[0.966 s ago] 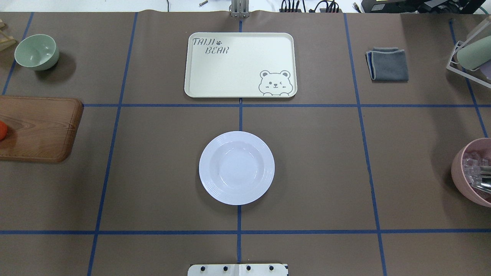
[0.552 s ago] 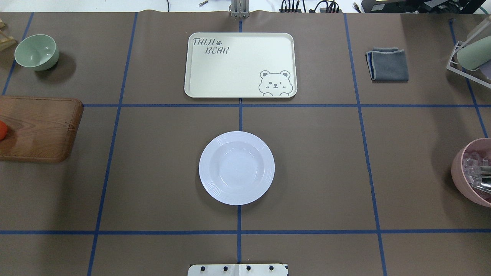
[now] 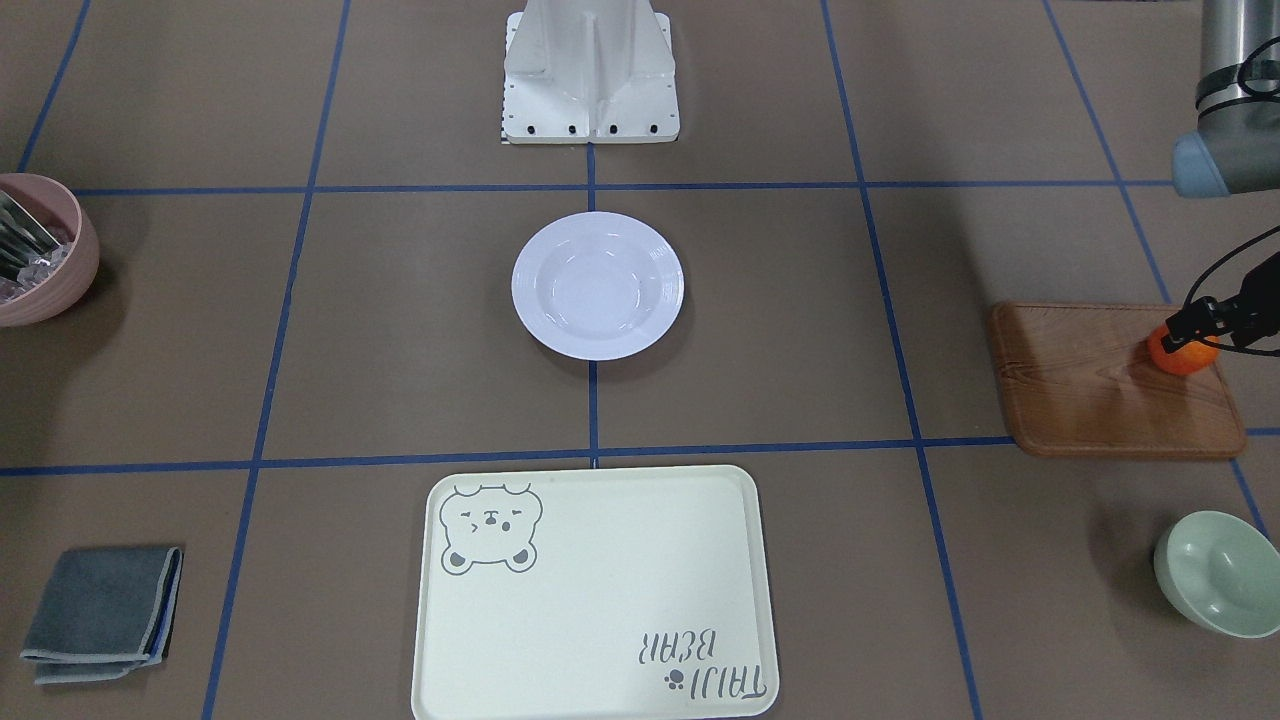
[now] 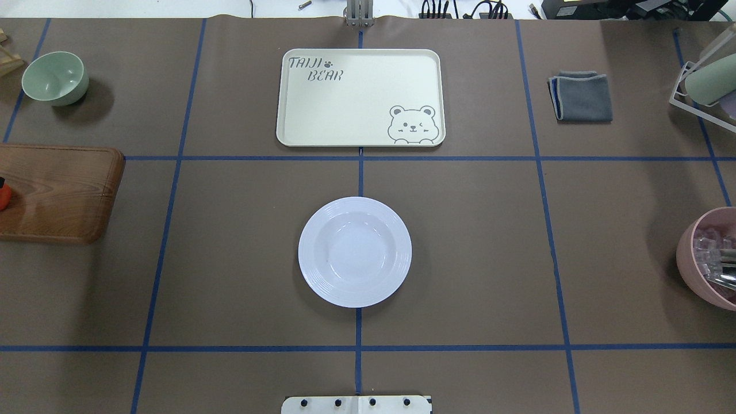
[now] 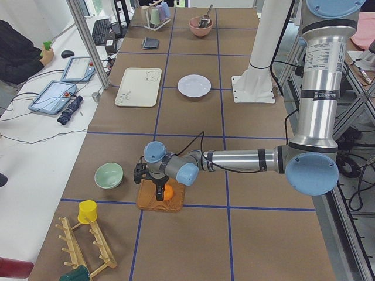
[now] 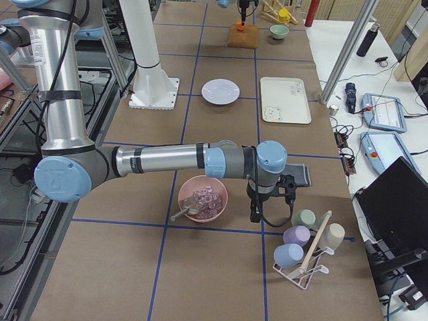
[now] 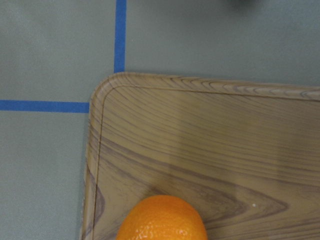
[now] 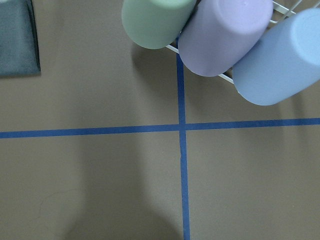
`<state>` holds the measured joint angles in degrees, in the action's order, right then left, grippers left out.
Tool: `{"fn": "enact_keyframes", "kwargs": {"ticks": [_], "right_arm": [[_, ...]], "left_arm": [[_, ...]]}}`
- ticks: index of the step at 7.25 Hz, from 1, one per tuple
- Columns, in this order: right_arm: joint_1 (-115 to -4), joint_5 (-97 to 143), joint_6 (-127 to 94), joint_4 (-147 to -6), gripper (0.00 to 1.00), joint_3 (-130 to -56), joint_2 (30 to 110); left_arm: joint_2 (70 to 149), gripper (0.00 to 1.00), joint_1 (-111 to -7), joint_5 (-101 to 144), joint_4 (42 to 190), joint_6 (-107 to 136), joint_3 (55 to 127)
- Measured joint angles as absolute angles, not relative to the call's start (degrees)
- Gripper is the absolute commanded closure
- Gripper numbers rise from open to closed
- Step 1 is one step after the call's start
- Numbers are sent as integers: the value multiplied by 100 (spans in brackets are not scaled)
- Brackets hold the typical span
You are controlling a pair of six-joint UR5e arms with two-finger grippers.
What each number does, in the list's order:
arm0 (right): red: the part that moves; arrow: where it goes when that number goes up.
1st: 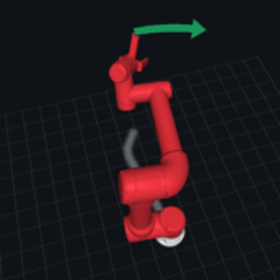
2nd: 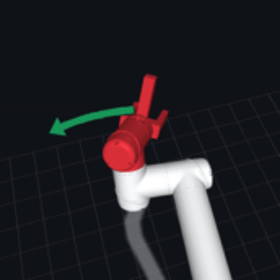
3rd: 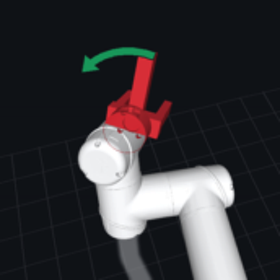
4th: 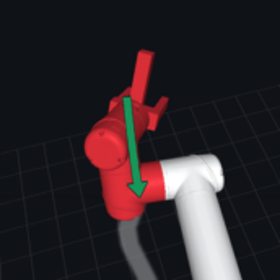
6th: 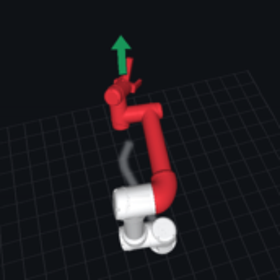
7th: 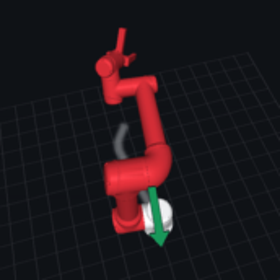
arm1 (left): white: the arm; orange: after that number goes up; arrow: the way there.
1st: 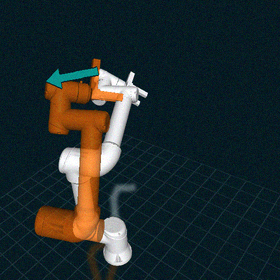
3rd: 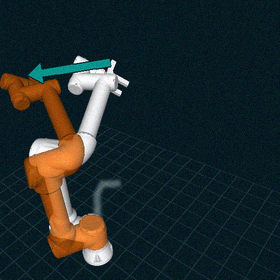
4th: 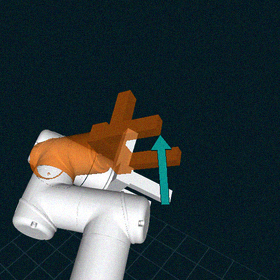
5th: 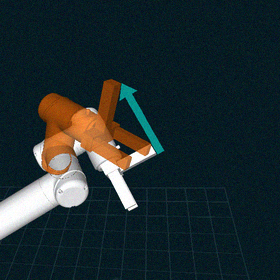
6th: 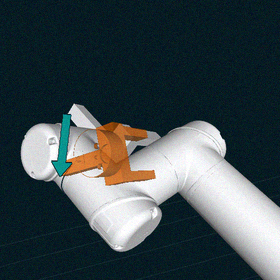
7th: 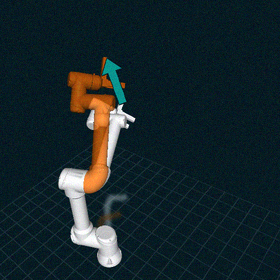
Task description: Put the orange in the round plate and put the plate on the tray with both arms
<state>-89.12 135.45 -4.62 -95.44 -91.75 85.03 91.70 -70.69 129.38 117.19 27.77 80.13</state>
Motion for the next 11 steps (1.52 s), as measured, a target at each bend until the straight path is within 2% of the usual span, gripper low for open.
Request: {"fn": "enact_keyframes", "kwargs": {"ticks": [6, 7, 8, 10, 11], "right_arm": [[-8853, 13552, -760, -9535, 0, -9161, 8464], [-8851, 13552, -768, -9536, 0, -9157, 8464], [-8851, 13555, -771, -9536, 0, -9153, 8464], [-8851, 13575, -784, -9545, 0, -9161, 8458], [-8851, 13610, -823, -9556, 0, -9167, 8450]], "left_arm": [[9207, 3, -6941, 12908, 11934, 2789, 7734], [9209, 19, -6929, 12916, 11940, 2791, 7736], [9210, 53, -6923, 12928, 11941, 2789, 7734], [9203, 99, -6920, 12936, 11940, 2781, 7743], [9191, 100, -6921, 13020, 11910, 2780, 7858]]}}
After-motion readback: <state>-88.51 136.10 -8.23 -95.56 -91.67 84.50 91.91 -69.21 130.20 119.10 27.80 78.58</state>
